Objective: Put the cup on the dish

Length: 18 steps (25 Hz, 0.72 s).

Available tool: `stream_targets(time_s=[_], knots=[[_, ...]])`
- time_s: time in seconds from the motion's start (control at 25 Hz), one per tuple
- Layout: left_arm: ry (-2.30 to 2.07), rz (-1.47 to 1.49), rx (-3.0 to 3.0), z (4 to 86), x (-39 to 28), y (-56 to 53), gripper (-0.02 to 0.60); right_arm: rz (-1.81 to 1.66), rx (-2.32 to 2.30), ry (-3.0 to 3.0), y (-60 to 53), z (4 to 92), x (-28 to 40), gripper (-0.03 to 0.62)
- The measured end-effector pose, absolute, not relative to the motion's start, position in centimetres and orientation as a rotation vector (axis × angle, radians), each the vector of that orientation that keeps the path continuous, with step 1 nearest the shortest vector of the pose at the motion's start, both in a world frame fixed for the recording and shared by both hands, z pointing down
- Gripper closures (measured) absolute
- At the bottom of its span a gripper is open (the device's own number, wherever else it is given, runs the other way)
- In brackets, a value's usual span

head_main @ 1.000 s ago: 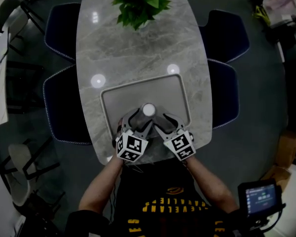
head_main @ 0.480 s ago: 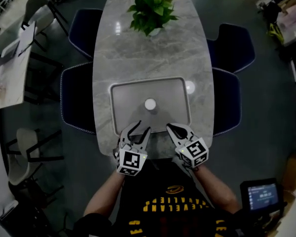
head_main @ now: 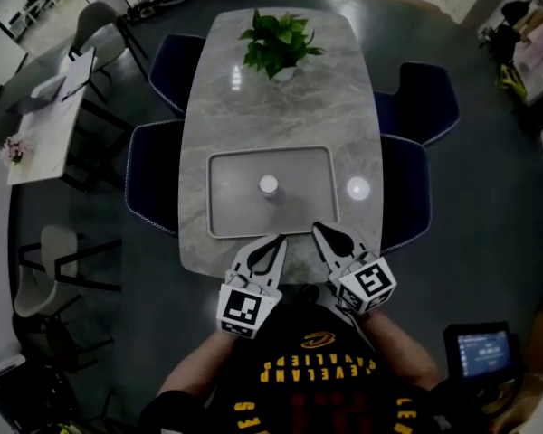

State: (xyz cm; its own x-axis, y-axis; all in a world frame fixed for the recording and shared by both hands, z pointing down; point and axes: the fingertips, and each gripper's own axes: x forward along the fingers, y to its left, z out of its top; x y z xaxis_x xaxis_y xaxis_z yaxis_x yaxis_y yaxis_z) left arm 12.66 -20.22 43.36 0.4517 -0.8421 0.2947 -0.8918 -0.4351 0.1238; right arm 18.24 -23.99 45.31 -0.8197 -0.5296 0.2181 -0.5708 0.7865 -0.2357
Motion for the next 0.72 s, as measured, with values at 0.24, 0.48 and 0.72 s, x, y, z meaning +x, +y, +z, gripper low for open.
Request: stream_targets(time_s=[0.24, 0.48, 0.72], knots=[[-1.550, 0.192, 2.405, 41.9, 14.4, -18.5, 0.581, 0.366, 0.828, -2.910, -22.3, 42.6, 19.4, 0.588], [-1.619, 0.133, 2.330, 41.2, 15.7, -16.0, 0.581, 0.270, 0.814, -2.942, -19.8, 40.3, 21.3, 0.588], [-1.644, 0.130, 2.324, 40.9, 17.9, -14.1, 0.581, 0.261, 0.774, -2.961, -17.7, 40.0, 23.0, 0.588]])
